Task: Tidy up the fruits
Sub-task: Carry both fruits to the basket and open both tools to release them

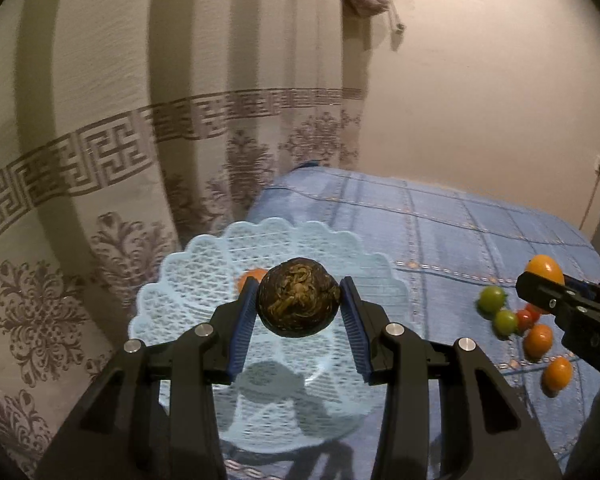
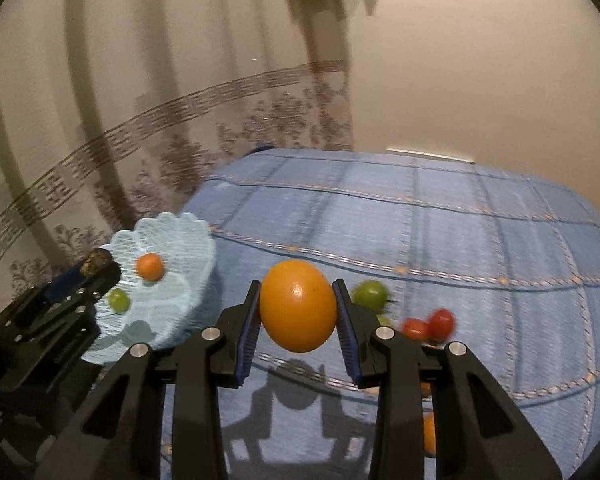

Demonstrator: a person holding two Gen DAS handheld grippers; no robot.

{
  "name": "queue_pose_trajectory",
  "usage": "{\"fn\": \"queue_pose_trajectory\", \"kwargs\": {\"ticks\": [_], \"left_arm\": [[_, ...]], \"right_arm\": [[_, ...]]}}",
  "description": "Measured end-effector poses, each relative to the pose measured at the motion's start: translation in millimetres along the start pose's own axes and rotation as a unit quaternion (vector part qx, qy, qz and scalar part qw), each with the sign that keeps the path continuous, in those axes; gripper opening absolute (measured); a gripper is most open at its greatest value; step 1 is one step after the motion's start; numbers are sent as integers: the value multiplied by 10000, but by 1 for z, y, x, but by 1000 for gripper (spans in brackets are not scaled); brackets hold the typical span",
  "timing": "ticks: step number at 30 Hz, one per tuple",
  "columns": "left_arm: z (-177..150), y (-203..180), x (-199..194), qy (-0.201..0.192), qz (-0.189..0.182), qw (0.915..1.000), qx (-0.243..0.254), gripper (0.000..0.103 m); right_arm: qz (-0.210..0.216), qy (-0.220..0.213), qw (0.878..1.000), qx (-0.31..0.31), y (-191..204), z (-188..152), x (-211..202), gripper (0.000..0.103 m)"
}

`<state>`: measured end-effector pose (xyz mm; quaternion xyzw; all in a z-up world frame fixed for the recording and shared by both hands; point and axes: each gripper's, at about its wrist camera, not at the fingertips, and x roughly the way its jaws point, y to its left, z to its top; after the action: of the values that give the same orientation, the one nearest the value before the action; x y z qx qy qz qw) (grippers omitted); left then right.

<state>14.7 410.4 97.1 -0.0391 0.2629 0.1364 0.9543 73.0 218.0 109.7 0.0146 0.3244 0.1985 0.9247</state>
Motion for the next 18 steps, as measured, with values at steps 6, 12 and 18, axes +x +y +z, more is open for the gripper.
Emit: {"fn": "queue_pose_trajectory", "kwargs": {"ticks": [6,12,18], "left_arm": [[-1,25,4,34,159,9997,-165,43],[0,37,8,75,228,9993,-271,43],[1,46,14,116,277,9989,-359,43]], "right_arm": [[318,77,9994,-115,31,4,15,35],[632,299,9973,-233,57,3,36,35],[868,367,9951,-308,76,4,49,36]]}}
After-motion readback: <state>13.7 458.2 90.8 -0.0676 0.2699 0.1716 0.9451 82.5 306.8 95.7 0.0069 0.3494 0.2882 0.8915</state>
